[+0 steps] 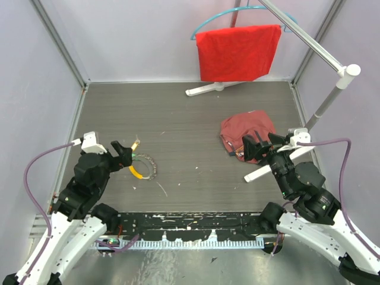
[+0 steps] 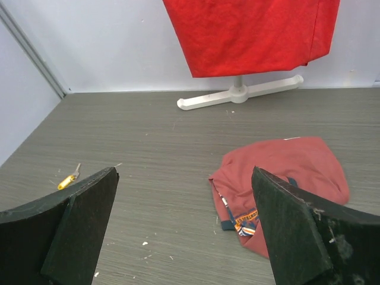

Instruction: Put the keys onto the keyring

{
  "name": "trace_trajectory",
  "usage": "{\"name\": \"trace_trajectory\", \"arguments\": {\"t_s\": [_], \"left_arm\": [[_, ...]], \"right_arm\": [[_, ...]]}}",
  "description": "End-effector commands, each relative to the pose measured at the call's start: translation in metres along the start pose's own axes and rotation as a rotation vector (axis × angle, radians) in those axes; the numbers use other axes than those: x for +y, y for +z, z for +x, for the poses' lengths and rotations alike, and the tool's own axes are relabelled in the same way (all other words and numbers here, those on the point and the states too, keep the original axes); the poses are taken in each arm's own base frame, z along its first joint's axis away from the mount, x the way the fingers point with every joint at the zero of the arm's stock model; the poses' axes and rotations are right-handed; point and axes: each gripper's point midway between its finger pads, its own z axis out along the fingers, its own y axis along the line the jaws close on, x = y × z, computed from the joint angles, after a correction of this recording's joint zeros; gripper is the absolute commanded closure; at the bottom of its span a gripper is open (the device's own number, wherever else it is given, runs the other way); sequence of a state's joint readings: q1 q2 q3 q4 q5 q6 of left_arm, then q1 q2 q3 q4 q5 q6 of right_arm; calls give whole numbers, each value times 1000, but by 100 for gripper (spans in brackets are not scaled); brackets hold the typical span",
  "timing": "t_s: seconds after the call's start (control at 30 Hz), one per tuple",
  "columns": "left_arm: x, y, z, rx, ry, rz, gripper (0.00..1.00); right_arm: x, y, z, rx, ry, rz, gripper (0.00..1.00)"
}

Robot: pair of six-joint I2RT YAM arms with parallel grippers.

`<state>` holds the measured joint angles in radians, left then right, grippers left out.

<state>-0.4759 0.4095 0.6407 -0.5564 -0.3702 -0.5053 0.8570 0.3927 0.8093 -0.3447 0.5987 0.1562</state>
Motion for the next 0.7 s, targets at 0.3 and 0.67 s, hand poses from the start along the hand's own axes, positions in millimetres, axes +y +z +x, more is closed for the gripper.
{"name": "trace_trajectory", "arguments": {"t_s": [0.3,0.67], "left_arm": [[13,7,-4,62,19,-147,2],[18,23,47,309,-51,-284,18]], "right_arm": [[-3,0,-12,-15,-18,22,0],[4,25,24,146,-70,93,0]]}}
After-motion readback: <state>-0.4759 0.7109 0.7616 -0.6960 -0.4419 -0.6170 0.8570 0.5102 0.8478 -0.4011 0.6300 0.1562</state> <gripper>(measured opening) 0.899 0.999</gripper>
